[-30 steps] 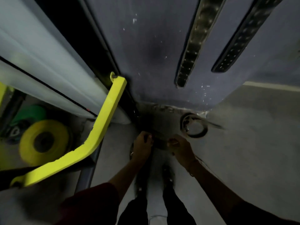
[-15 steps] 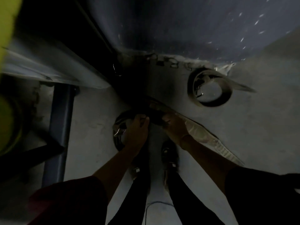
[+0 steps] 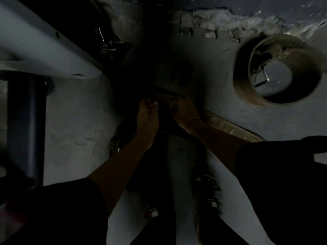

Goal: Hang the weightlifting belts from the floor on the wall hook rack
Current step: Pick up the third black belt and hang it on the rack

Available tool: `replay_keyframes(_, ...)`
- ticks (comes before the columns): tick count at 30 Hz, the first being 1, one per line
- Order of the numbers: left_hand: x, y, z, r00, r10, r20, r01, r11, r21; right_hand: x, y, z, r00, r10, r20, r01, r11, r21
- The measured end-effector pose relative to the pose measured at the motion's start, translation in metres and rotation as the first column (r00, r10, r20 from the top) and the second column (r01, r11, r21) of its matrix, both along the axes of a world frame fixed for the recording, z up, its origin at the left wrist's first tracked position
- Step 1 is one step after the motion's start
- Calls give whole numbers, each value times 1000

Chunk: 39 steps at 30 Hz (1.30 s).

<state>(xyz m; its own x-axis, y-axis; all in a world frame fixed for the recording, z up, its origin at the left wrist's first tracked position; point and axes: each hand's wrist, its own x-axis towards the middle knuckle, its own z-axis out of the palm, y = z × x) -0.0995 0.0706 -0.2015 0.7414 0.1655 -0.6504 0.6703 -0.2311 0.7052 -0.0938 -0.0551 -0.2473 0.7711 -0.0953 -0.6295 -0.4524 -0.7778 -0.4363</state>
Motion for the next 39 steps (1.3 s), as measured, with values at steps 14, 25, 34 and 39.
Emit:
replay_keyframes(14,19,34,-44,991,60,-120,-60,998,2,25,53,-42,978,210,7,-195,919,-343)
replay_keyframes(25,0,-3,29,996,27,-87,-39,990,-132,6,-17,40,989,139,48,-136,989,-61)
replay_keyframes(34,-45,-73,171,991,115,-62,-124,978,-170,-59,-73,211,1000,-2,4,2,981,196)
replay_keyframes(39,-43,-83,290,995,95,7,-89,951,-295,-73,-81,344,983,-166,73,129,924,361)
